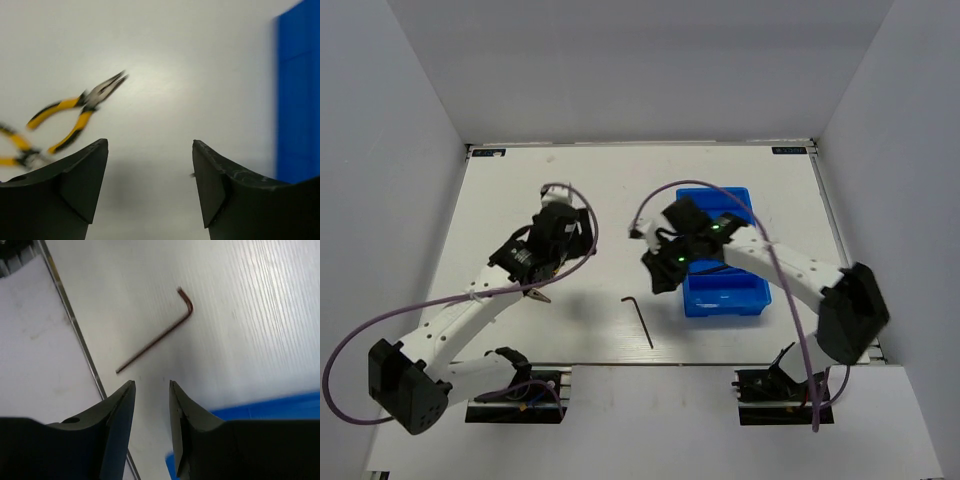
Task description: Sort the tools into containers
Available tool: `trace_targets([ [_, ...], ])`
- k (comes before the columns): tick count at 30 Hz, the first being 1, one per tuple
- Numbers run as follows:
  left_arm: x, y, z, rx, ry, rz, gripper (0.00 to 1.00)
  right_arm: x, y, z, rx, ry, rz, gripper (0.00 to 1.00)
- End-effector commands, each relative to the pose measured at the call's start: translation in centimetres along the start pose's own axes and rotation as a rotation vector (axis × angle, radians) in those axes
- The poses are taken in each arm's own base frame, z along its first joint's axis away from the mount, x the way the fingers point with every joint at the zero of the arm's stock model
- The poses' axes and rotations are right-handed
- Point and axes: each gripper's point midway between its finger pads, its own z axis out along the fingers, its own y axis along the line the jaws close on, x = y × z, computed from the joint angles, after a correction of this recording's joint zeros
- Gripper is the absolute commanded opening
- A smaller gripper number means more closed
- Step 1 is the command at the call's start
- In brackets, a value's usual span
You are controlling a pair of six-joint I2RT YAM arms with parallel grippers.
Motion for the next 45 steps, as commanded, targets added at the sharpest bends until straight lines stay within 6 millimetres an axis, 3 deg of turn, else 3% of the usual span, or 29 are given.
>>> trace_targets([
  [1,3.2,7.0,-1.5,-0.28,0.04,-0.039,0.79,-2.4,0.6,2.7,0.096,0.07,0.053,0.4],
  [3,3.1,8.6,-2.6,-0.345,0.013,-0.053,0.79,-2.6,0.0,5.4,0.158,0.132,0.065,0.4],
  [5,1.8,9.6,-4.1,-0.37,-0.063,-0.073,0.77,-2.4,-0.4,6.8,0.196,0.148,0.134,0.4],
  [6,1.3,10.1,-4.8,-0.38,-0.089,-0.081,0.77,-1.4,-1.2,8.4,0.234,0.19,0.14,0.4],
  [8,0.3,11.0,-6.0,-0.396,-0.151,-0.06,0.77,-1.1,-1.2,9.2,0.254,0.2,0.178,0.4],
  [9,-0.8,11.2,-7.2,-0.38,-0.208,-0.086,0.76,-0.2,-2.2,9.9,0.313,0.233,0.177,0.4],
  [11,-0.5,11.8,-7.6,-0.381,-0.232,-0.066,0.76,0.5,-2.2,10.6,0.325,0.263,0.164,0.4],
  [19,-0.1,12.3,-8.1,-0.361,-0.268,-0.073,0.76,3.2,-2.5,12.4,0.351,0.35,0.17,0.36],
  [31,-0.2,12.2,-8.2,-0.35,-0.269,-0.069,0.76,3.8,-0.5,13.4,0.301,0.372,0.192,0.31],
  [37,-0.2,12.2,-8.2,-0.35,-0.269,-0.069,0.76,6.5,-1.5,13.8,0.363,0.435,0.247,0.28],
  [45,-0.3,12.2,-8.4,-0.346,-0.276,-0.073,0.76,9.6,-2.4,14.6,0.436,0.527,0.274,0.11],
])
